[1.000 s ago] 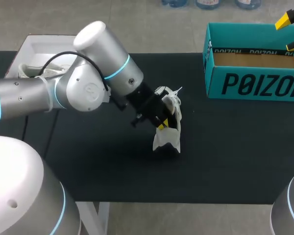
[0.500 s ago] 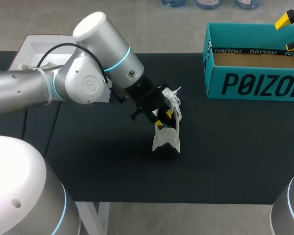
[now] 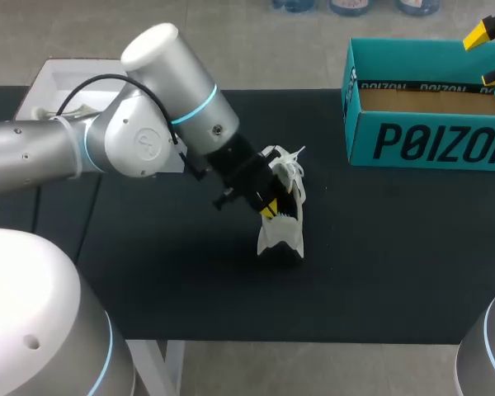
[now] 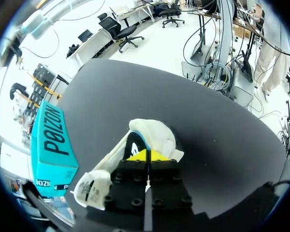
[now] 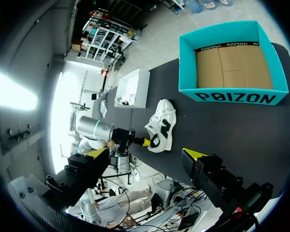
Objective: Take the shoe out of the shoebox, open the shoe tongue, remove and reinsert the insole, then place the shoe into the shoebox
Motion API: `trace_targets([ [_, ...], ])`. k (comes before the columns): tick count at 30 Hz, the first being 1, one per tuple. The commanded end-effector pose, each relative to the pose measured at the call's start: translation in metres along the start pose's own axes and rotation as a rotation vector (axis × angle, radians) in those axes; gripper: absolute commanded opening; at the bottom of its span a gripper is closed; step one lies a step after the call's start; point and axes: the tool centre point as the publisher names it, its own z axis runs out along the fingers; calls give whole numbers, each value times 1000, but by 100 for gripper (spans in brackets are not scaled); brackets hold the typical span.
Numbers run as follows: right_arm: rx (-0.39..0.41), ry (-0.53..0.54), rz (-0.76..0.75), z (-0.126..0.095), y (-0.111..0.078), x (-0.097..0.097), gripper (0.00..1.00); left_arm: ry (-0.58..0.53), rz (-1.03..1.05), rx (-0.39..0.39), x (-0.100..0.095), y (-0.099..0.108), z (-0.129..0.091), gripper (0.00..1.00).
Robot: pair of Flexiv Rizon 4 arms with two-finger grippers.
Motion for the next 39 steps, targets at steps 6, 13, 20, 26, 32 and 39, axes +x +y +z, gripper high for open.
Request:
trace_targets([
  [6,3,-3,1,0,2,0,100,97,25,-50,-8,10,3,0],
  [13,3,-3,1,0,2,0,100,77,50,-55,-14,3,-17,0],
  [20,3,-3,1,0,2,0,100,103,83,-77,-17,4,-20,0],
  [26,3,-3,1,0,2,0,100,175,133,-89,-17,11,-5,0],
  [32,3,-3,1,0,2,0,100,265,190,-134,-12,17,1,0],
  [39,3,-3,1,0,2,0,100,272,187,-136,-9,21,10,0],
])
